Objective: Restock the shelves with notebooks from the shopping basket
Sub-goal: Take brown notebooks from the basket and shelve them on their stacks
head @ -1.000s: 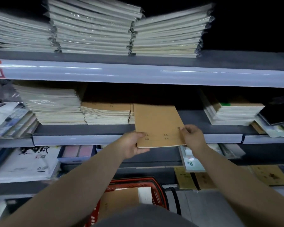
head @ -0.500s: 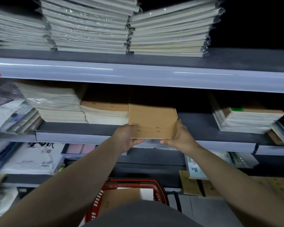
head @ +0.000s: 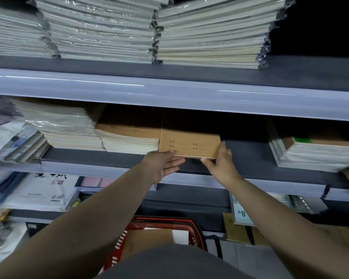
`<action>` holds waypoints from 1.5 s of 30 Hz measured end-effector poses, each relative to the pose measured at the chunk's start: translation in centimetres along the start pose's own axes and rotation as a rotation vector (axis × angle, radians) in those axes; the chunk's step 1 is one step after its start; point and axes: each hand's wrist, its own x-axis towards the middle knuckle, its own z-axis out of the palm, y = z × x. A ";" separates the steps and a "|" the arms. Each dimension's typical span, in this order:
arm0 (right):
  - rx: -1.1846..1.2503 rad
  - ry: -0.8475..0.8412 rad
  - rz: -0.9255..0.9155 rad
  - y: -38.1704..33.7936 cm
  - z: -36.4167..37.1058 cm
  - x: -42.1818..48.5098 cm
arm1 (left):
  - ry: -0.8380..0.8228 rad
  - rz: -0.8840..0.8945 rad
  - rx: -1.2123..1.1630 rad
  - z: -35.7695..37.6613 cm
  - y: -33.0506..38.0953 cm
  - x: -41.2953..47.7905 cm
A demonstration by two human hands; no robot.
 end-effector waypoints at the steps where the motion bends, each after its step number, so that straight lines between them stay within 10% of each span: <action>1: 0.000 0.000 -0.008 0.1 -0.2 0.2 | 0.005 -0.002 0.009 0.1 0.1 0.2; 21: -0.350 0.056 0.103 -0.4 -1.1 3.0 | 0.126 -0.010 0.175 1.3 1.8 2.8; 32: 0.217 0.243 0.191 -2.0 0.0 -0.8 | -0.176 -0.001 0.002 -2.7 2.0 -0.6; 45: 0.307 0.264 0.309 -7.0 3.3 -9.6 | -0.311 0.008 -0.038 -10.1 1.0 -5.6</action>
